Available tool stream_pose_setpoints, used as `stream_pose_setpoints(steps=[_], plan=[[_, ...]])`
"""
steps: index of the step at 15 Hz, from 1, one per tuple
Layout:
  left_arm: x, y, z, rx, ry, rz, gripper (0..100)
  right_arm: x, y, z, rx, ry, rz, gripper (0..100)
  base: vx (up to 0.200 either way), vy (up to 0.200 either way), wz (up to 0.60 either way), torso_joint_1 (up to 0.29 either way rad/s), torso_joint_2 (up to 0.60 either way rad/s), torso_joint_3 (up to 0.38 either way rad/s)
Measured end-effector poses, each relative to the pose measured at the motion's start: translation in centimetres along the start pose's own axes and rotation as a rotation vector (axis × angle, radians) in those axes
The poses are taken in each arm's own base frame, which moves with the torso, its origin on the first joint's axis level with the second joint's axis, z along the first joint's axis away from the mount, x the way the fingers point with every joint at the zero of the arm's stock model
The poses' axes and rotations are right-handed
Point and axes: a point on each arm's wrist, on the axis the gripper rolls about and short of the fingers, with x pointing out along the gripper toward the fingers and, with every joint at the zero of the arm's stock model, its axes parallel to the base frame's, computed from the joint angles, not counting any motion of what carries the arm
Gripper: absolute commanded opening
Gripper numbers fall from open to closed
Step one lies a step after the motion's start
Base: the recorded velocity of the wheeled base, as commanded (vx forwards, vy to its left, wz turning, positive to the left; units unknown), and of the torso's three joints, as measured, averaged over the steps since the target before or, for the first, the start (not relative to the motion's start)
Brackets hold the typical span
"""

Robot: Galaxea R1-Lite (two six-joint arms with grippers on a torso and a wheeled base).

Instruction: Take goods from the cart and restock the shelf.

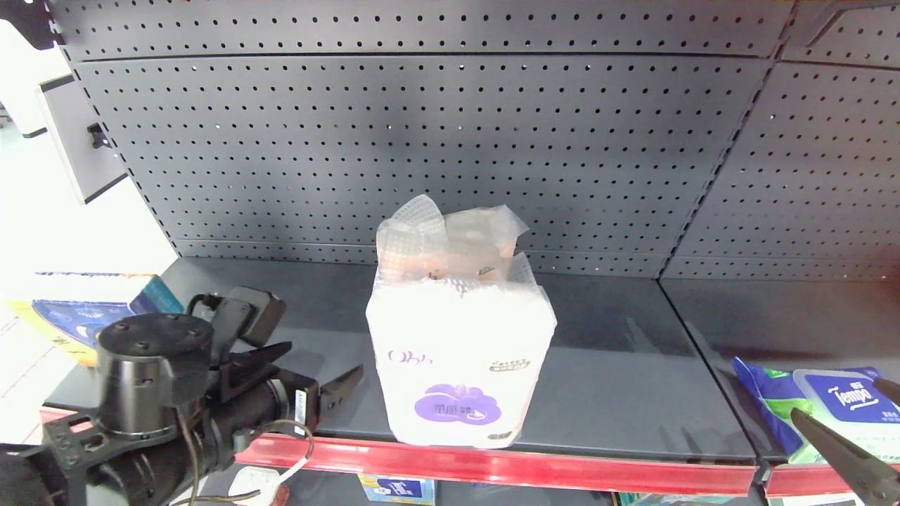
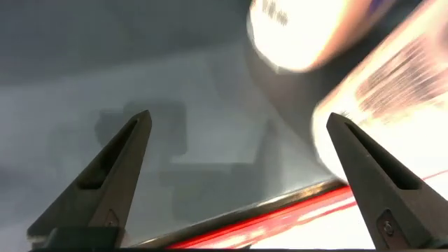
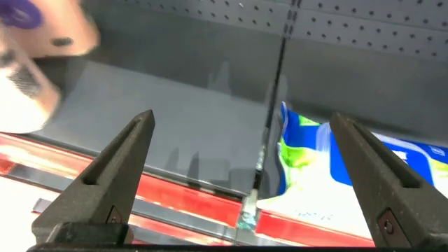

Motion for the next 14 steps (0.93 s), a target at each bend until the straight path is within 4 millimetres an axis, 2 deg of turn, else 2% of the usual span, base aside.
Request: stream_pose_setpoints(steps=[4,6,8,11,14], plan=[[-3.9,1.4,-0.6,-0.026,-0.065,0.043,100,-1.0,0.3,-1.4,0.013,0.043,-0.003,100,0.0,0.0,0.0,0.0,0.0,0.0],[-6.8,2.4,-1.3,-0.043,-0.116,0.08,100,-2.0,0.5,-2.3,0.021,0.088,-0.008,100,0.0,0.0,0.0,0.0,0.0,0.0],[-10.2,3.3,-2.3,-0.042,-0.144,0.131,100,-3.1,0.6,-1.9,0.03,0.09,-0.045,100,0.0,0.0,0.0,0.0,0.0,0.0],[-15.5,4.2,-4.6,-0.011,-0.059,0.197,100,-4.9,0.7,-0.8,0.035,-0.01,-0.107,100,0.0,0.0,0.0,0.0,0.0,0.0],[-21.7,4.6,-7.0,-0.014,-0.049,0.298,100,-6.7,1.1,-2.3,0.033,-0.032,-0.143,100,0.0,0.0,0.0,0.0,0.0,0.0]])
